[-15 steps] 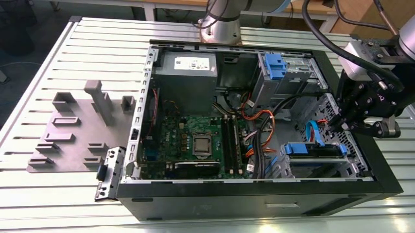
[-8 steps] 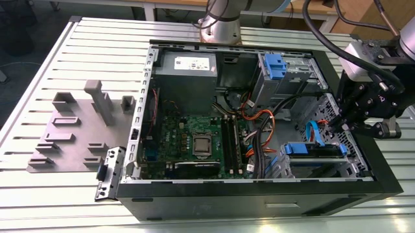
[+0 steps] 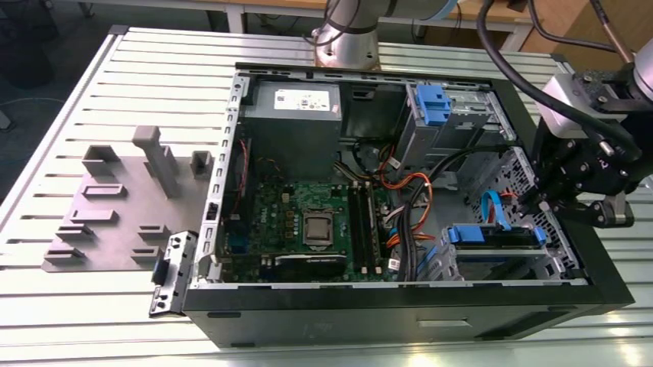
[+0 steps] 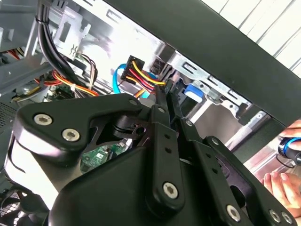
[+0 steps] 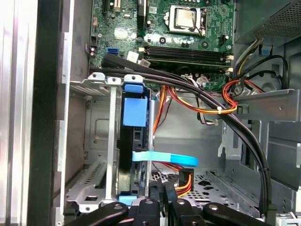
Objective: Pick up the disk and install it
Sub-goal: 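Insert the second disk wire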
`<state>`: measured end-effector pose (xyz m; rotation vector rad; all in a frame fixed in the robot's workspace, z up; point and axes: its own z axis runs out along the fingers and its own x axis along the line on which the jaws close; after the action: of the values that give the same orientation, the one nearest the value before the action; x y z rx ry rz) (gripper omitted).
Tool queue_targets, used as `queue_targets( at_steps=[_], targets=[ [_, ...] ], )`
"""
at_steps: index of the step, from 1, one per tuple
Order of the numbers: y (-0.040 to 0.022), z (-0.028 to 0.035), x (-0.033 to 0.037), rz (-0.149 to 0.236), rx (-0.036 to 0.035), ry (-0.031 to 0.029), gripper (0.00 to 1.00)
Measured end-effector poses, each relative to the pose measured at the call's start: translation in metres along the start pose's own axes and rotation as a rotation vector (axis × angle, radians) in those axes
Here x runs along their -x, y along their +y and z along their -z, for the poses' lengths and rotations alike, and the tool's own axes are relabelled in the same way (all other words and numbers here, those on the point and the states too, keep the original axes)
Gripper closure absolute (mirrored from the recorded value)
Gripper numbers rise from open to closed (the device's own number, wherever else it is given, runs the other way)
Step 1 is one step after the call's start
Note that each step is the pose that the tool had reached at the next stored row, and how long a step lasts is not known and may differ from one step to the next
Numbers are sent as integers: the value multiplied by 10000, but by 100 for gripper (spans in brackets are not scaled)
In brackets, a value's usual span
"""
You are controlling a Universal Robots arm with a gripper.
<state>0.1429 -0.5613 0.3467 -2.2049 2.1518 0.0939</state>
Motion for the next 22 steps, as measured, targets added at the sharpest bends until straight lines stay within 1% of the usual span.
queue_targets(
  at_steps=[6, 8, 12, 15, 22],
  targets=[
    [17, 8, -116, 1, -3, -16, 84],
    [24, 10, -143, 1, -3, -18, 84],
    [44, 12, -172, 1, -6, -18, 84],
    [49, 11, -190, 3, -6, -18, 84],
    [51, -26, -235, 2, -5, -19, 84]
  ],
)
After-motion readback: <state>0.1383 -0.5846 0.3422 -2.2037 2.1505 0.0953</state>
